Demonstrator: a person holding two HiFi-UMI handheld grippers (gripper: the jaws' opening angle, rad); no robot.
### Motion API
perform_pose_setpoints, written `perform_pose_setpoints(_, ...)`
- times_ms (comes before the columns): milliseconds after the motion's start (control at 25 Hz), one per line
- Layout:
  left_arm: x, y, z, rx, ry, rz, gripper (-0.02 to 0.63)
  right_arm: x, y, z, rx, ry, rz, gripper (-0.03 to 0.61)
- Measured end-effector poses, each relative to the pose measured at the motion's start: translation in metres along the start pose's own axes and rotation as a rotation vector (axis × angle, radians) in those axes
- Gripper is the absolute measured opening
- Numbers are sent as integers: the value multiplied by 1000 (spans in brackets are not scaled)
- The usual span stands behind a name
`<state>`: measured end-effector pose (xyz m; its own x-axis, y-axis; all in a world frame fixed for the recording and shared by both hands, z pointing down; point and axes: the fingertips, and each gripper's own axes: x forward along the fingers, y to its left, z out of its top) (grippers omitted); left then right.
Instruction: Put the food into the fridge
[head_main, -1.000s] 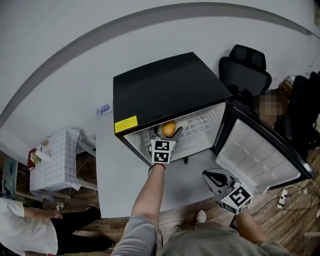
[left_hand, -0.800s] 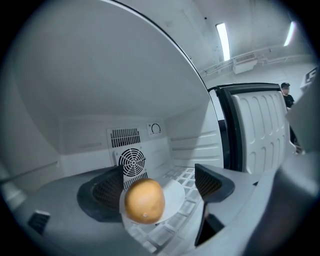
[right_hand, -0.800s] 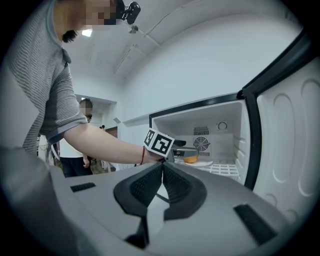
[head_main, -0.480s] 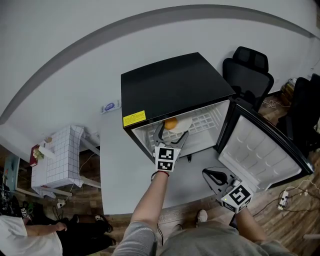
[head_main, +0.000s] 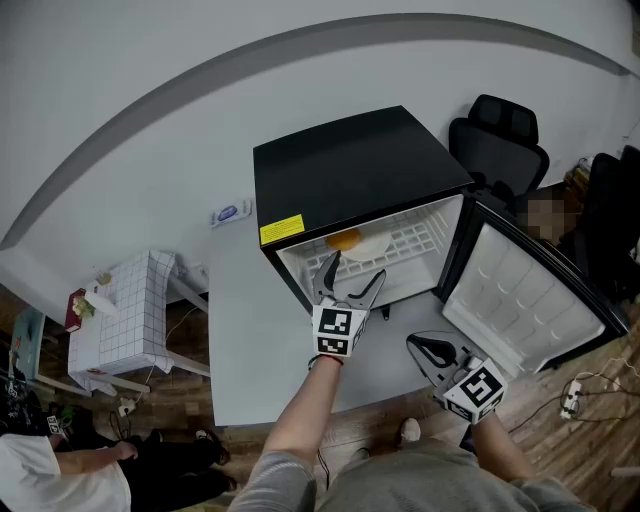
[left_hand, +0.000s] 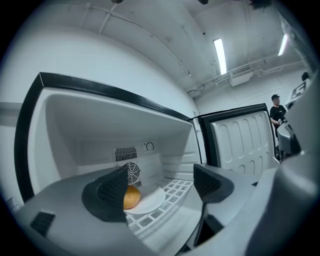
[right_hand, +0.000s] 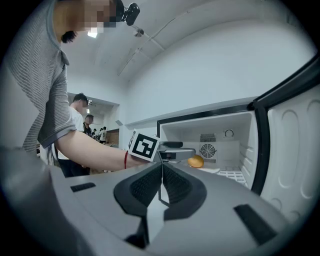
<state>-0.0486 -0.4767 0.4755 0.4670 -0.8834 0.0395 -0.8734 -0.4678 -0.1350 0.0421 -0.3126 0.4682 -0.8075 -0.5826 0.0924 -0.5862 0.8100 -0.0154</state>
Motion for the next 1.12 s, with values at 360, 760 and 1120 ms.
perform_pose_setpoints(360,-43,-23,14,-24,-37,-33,364,-7,12,3,-5,-18,-2,14)
perform_pose_setpoints(760,-98,-61,26,-90,-65,-121,65,-13,23,12,-2,-44,-21,14)
perform_pose_setpoints(1120,-143,-81,25,-95,-71,-149,11,-14,35,14,-10,-46,-18,14)
